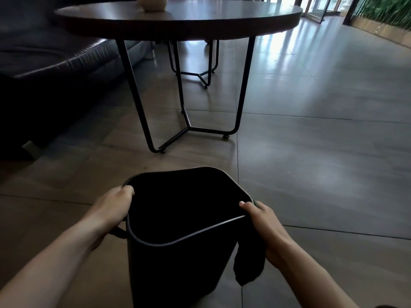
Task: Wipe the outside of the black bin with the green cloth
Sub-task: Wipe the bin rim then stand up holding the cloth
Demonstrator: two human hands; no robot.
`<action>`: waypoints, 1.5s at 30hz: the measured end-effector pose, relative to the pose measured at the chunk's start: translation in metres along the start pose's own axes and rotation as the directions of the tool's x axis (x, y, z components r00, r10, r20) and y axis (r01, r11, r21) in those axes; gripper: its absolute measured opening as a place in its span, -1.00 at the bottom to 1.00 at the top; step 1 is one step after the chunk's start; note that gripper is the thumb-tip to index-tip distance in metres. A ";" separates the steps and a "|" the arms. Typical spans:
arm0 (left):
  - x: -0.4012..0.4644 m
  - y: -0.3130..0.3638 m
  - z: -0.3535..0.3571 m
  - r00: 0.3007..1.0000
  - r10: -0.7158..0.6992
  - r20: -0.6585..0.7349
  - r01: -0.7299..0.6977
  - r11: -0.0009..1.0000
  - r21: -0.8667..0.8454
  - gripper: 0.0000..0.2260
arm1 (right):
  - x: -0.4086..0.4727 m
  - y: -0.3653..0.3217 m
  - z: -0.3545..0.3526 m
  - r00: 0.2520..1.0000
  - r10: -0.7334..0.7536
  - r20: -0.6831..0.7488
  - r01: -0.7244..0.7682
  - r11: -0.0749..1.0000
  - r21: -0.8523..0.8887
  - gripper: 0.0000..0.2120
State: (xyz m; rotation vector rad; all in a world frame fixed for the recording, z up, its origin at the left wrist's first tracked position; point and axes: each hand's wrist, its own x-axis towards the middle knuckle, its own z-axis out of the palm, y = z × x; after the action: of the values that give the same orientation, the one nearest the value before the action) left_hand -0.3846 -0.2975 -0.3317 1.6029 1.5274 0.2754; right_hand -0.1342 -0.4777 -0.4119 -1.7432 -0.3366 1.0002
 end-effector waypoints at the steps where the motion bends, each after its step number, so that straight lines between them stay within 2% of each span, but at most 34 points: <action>1: 0.003 0.003 0.004 0.999 0.021 -0.024 -0.021 1.000 -0.004 -0.68 | 0.000 -0.004 -0.004 1.000 -0.017 -0.020 0.017 1.000 -0.016 -0.78; 6: 0.023 0.016 0.032 0.992 0.059 -0.116 -0.057 0.998 0.020 -0.69 | 0.008 -0.019 -0.020 0.988 -0.101 -0.121 0.088 0.990 -0.107 -0.76; 14: 0.038 0.024 0.074 0.995 0.004 -0.096 -0.016 0.992 -0.128 -0.57 | 0.016 -0.027 -0.036 0.977 -0.121 -0.176 0.060 0.946 -0.319 -0.74; 18: 0.041 0.027 0.081 0.993 0.069 -0.091 -0.087 0.973 -0.214 -0.75 | 0.012 -0.025 -0.039 0.978 -0.083 -0.192 0.011 0.938 -0.348 -0.68; 22: 0.043 0.028 0.082 0.987 0.143 -0.070 -0.155 0.963 -0.220 -0.76 | 0.010 -0.017 -0.040 0.980 -0.044 -0.193 -0.021 0.948 -0.318 -0.64; 26: 0.043 0.019 0.081 0.977 0.200 -0.074 -0.208 0.972 -0.113 -0.75 | 0.006 -0.016 -0.039 0.985 0.024 -0.170 -0.046 0.991 -0.122 -0.68; 28: 0.044 0.014 0.082 0.969 0.237 -0.072 -0.240 0.970 -0.042 -0.76 | 0.004 -0.020 -0.040 0.980 -0.004 -0.201 -0.015 0.995 -0.095 -0.73; 29: 0.045 0.011 0.083 0.964 0.253 -0.079 -0.254 0.967 -0.012 -0.76 | 0.005 -0.025 -0.042 0.970 -0.055 -0.238 0.022 0.990 -0.138 -0.77; 32: 0.047 0.004 0.083 0.956 0.277 -0.097 -0.275 0.961 0.031 -0.76 | 0.012 -0.053 -0.047 0.898 -0.293 -0.328 0.175 0.922 -0.345 -0.85; 34: 0.048 0.003 0.084 0.954 0.283 -0.095 -0.278 0.959 0.056 -0.76 | 0.017 -0.073 -0.045 0.855 -0.423 -0.300 0.262 0.851 -0.454 -0.86; 36: 0.047 0.005 0.085 0.954 0.283 -0.100 -0.272 0.956 0.111 -0.72 | 0.022 -0.082 -0.037 0.828 -0.519 -0.211 0.325 0.752 -0.573 -0.74; 40: 0.041 0.004 0.086 0.933 0.342 -0.110 -0.298 0.907 0.297 -0.28 | 0.023 -0.071 -0.024 0.799 -0.600 -0.038 0.378 0.551 -0.744 -0.56; 42: 0.037 0.003 0.085 0.906 0.413 -0.092 -0.357 0.863 0.357 -0.18 | 0.022 -0.066 -0.025 0.777 -0.628 -0.045 0.382 0.527 -0.760 -0.52; 45: 0.034 -0.001 0.087 0.886 0.463 -0.032 -0.413 0.818 0.401 -0.13 | 0.019 -0.062 -0.026 0.749 -0.662 -0.028 0.403 0.489 -0.773 -0.52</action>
State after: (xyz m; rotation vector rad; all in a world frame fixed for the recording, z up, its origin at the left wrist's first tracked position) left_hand -0.3186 -0.3043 -0.3973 2.2980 1.3389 0.3526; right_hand -0.0889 -0.4566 -0.3630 -2.2413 -1.1296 0.0381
